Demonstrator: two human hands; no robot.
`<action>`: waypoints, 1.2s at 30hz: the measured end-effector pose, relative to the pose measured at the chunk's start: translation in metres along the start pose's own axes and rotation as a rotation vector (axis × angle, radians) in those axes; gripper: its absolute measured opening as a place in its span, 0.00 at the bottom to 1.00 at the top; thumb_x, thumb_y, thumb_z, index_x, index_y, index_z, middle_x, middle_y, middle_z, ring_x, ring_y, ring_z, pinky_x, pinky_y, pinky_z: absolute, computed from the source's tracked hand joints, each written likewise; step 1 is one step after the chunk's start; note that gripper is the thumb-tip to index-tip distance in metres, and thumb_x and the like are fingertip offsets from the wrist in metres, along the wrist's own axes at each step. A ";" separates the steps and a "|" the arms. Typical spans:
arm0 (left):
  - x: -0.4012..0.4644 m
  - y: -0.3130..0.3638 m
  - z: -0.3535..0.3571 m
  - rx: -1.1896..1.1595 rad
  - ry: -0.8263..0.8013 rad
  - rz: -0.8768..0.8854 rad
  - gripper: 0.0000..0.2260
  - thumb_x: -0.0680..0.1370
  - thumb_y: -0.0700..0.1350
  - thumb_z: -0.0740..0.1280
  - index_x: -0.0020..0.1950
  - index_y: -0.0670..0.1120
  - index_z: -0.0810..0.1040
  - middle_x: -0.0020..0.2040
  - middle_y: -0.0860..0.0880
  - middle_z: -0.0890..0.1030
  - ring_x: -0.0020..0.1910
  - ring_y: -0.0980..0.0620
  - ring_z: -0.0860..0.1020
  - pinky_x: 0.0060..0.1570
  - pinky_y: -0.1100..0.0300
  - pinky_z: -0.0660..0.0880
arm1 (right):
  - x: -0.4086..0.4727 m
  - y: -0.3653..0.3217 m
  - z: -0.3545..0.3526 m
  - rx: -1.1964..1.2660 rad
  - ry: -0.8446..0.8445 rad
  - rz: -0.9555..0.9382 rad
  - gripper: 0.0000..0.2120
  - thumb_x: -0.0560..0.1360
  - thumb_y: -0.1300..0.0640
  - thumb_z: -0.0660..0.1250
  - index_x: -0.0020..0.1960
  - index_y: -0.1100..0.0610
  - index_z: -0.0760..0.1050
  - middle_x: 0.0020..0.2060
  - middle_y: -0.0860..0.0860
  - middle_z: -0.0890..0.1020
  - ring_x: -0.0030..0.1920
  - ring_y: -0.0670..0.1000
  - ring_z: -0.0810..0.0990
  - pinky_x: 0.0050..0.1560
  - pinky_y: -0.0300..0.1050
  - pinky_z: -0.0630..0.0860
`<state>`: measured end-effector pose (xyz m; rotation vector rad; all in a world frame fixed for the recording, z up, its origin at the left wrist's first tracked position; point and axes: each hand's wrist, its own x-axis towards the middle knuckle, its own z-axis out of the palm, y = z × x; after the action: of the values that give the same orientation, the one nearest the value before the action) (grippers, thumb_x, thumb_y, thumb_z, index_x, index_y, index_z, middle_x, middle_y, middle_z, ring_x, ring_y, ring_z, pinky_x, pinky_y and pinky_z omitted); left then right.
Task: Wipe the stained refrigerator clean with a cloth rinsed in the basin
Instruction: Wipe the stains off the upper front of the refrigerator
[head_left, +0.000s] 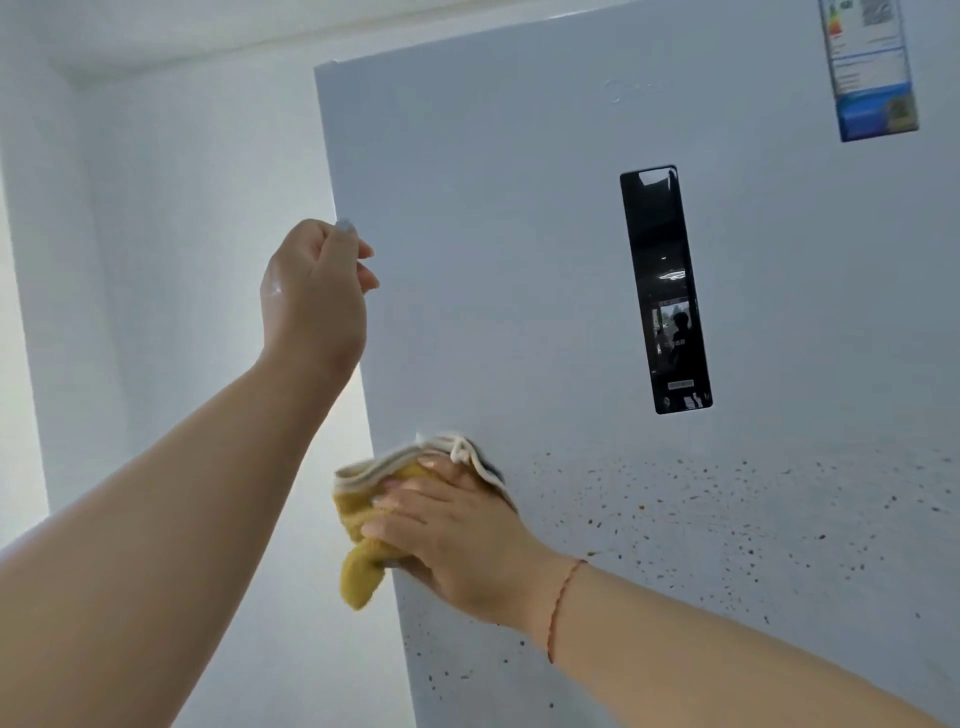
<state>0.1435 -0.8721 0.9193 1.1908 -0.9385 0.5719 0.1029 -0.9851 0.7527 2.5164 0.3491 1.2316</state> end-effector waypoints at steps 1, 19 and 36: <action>0.000 0.001 -0.001 0.000 -0.021 -0.001 0.12 0.77 0.52 0.56 0.38 0.50 0.75 0.32 0.54 0.77 0.39 0.52 0.76 0.47 0.46 0.76 | 0.000 -0.007 -0.012 0.141 0.010 0.083 0.09 0.80 0.50 0.61 0.56 0.47 0.78 0.47 0.43 0.82 0.52 0.43 0.77 0.64 0.47 0.67; -0.080 0.006 -0.014 -0.168 -0.449 -0.596 0.18 0.80 0.56 0.61 0.45 0.42 0.79 0.38 0.43 0.80 0.36 0.46 0.80 0.38 0.53 0.77 | -0.044 -0.019 -0.155 1.931 0.515 1.370 0.25 0.80 0.42 0.55 0.48 0.62 0.80 0.36 0.58 0.85 0.29 0.54 0.83 0.24 0.43 0.78; -0.134 0.035 0.017 -0.238 -0.633 -0.718 0.16 0.74 0.51 0.71 0.53 0.40 0.82 0.42 0.42 0.81 0.35 0.49 0.79 0.37 0.57 0.80 | -0.054 -0.027 -0.162 1.842 0.272 1.146 0.17 0.76 0.49 0.64 0.47 0.63 0.80 0.40 0.61 0.83 0.40 0.56 0.82 0.54 0.56 0.78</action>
<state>0.0413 -0.8653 0.8248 1.4030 -0.9735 -0.5088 -0.0612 -0.9515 0.7973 4.4276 -0.1155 2.3101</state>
